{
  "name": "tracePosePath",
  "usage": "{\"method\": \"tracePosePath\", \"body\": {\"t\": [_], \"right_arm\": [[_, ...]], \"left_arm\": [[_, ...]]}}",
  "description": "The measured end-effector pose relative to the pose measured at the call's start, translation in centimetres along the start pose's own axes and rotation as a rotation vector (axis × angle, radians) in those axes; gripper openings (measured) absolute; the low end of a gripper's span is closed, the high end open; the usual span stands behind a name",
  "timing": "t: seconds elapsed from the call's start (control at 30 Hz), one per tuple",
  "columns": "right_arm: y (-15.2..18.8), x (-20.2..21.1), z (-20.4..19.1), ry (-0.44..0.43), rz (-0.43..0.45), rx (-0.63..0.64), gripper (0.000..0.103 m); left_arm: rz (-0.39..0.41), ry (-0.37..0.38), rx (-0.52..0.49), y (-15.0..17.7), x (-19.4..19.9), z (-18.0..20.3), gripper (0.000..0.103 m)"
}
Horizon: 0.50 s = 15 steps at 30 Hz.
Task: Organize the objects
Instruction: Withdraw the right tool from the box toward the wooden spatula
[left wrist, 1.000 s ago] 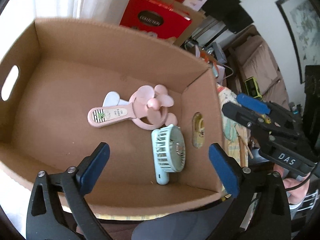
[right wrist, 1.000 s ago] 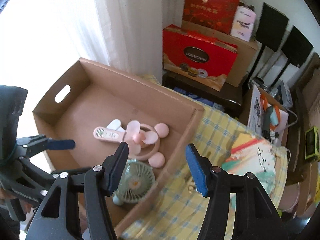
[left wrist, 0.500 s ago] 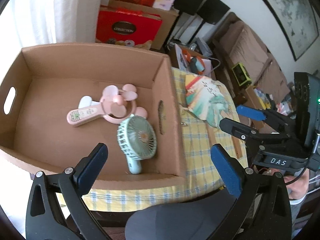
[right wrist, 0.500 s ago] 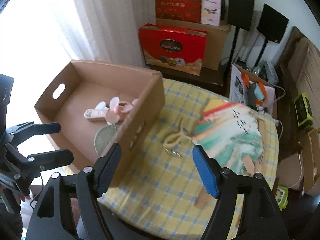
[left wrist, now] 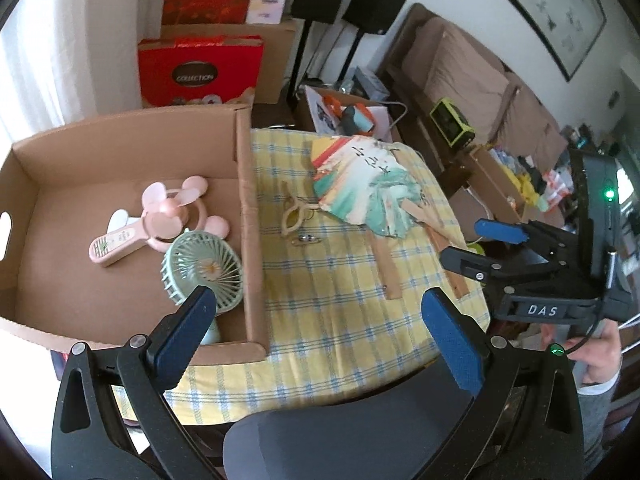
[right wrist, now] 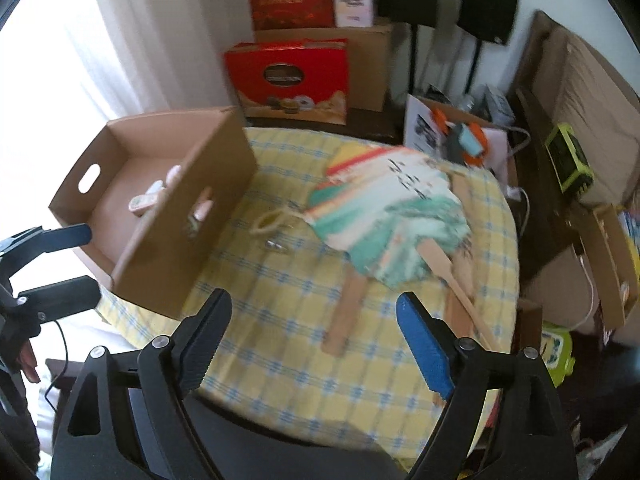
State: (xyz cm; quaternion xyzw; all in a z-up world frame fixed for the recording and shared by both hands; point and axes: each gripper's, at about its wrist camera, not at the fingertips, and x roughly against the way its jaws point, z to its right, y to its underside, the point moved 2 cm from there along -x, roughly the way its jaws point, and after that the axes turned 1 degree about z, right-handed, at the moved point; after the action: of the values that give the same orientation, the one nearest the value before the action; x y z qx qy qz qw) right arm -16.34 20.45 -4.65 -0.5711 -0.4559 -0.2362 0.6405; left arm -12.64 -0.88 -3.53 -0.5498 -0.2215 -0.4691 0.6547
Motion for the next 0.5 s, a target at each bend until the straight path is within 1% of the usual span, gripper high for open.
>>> {"method": "tracePosePath", "body": {"t": [0.23, 0.33, 0.5], "right_arm": [[2.5, 0.9, 4.5, 0.042, 0.019, -0.079, 0.086], [3.5, 1.0, 6.3, 0.07, 0.026, -0.109, 0.086], [5.0, 0.7, 8.6, 0.104, 0.034, -0.152, 0.086]], "left_arm": [[-0.013, 0.015, -0.021, 1.0, -1.7, 2.5, 0.103], [-0.006, 0.011, -0.027, 1.4, -2.3, 3.2, 0.103], [-0.014, 0.05, -0.012, 2.1, -3.6, 4.4, 0.103]]}}
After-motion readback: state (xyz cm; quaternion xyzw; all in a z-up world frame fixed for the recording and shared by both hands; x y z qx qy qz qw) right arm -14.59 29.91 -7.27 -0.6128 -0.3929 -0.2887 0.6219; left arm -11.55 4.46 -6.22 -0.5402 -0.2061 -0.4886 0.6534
